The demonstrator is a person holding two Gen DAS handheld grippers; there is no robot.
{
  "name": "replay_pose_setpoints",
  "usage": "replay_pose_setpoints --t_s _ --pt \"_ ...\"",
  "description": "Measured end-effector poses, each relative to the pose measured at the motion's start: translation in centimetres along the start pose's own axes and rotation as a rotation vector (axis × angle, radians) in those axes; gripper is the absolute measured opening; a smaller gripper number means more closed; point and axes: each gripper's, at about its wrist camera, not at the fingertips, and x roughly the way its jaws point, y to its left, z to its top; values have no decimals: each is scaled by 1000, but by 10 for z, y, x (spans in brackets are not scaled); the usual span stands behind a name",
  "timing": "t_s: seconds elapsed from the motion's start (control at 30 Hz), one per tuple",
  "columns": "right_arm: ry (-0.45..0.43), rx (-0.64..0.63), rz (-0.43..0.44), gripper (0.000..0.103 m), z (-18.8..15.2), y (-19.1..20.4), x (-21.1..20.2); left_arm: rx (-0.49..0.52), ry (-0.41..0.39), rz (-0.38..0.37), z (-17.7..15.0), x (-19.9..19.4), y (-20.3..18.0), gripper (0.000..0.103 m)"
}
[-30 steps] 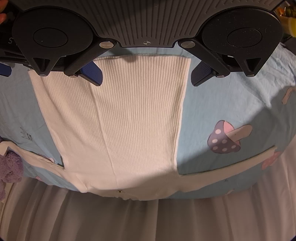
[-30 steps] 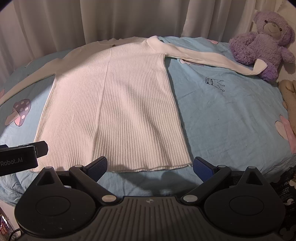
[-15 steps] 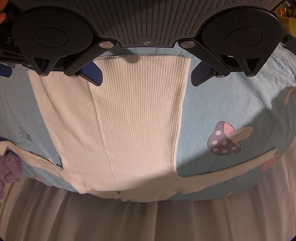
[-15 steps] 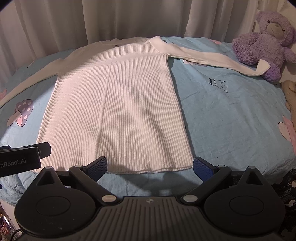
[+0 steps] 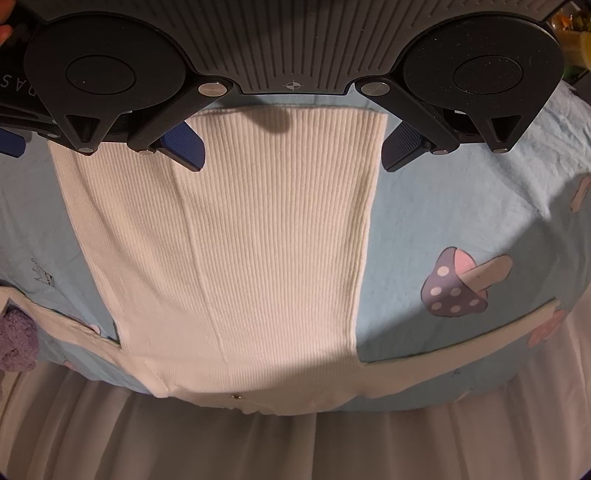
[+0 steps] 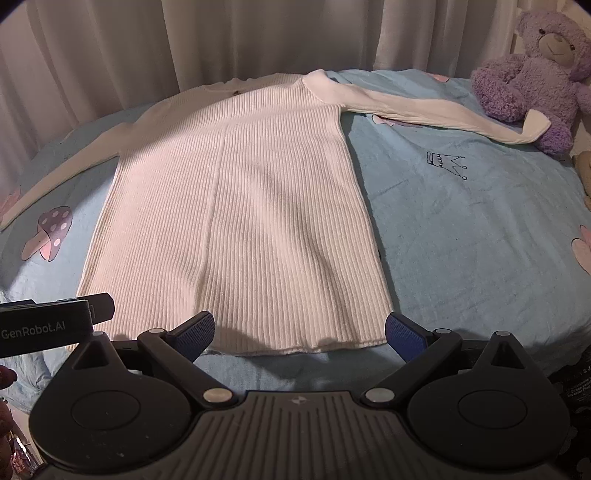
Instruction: Fold small clothes
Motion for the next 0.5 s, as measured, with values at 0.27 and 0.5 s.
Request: replay_pose_setpoints --t_s 0.27,0.5 --pt "-18 7 58 99 8 -6 11 2 29 5 8 13 -4 103" --pt "-377 97 239 99 37 -53 7 -53 3 -86 28 30 4 103"
